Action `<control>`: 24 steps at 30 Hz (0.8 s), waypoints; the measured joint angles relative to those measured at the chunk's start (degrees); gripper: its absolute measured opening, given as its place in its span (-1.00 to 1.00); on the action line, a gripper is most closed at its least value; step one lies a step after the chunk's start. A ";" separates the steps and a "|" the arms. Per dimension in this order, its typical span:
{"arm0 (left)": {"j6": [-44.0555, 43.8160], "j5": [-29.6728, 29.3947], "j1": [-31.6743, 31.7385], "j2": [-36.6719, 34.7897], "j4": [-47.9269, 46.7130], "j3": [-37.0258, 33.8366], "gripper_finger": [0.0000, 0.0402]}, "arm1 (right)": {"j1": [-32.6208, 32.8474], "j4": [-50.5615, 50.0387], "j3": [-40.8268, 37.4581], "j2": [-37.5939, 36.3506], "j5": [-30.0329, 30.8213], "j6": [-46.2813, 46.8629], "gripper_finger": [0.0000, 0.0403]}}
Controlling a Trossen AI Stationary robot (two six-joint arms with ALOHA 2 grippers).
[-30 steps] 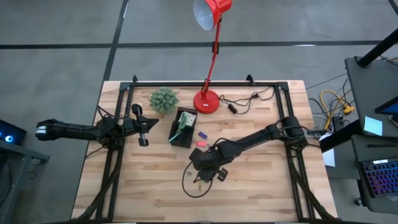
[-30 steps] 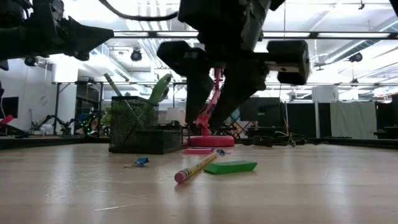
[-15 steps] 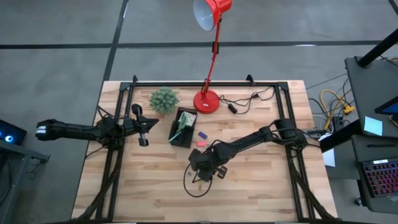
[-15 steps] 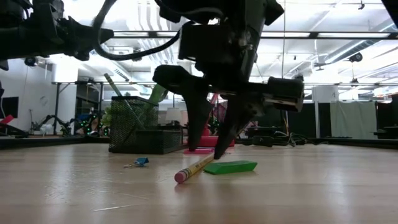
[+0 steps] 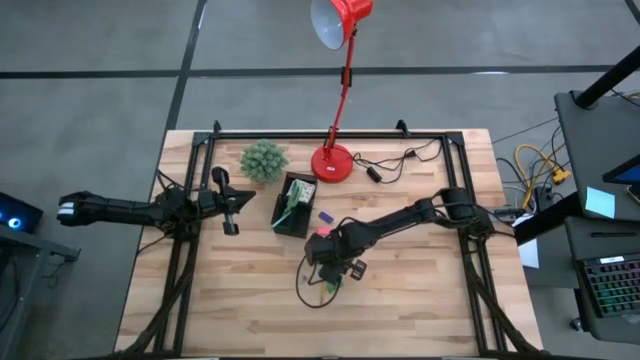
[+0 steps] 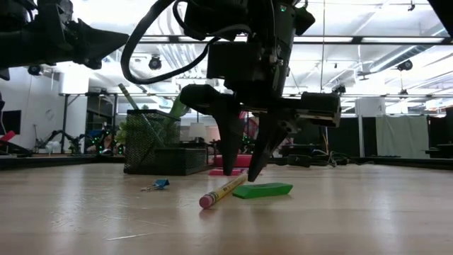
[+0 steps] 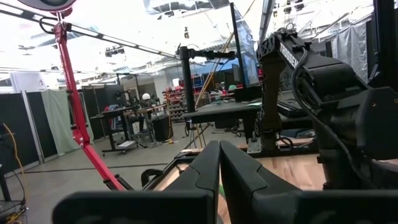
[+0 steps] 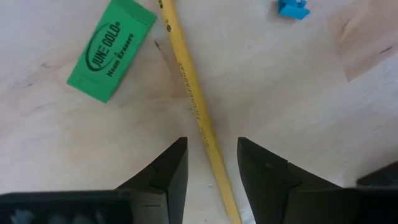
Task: Pick and place office supplies into organizer
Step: Put the yellow pencil in the black desk organizer
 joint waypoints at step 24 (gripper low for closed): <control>0.46 0.00 0.02 0.00 0.02 0.00 -1.00 | -3.35 0.17 -0.02 0.00 -8.08 -1.51 -0.37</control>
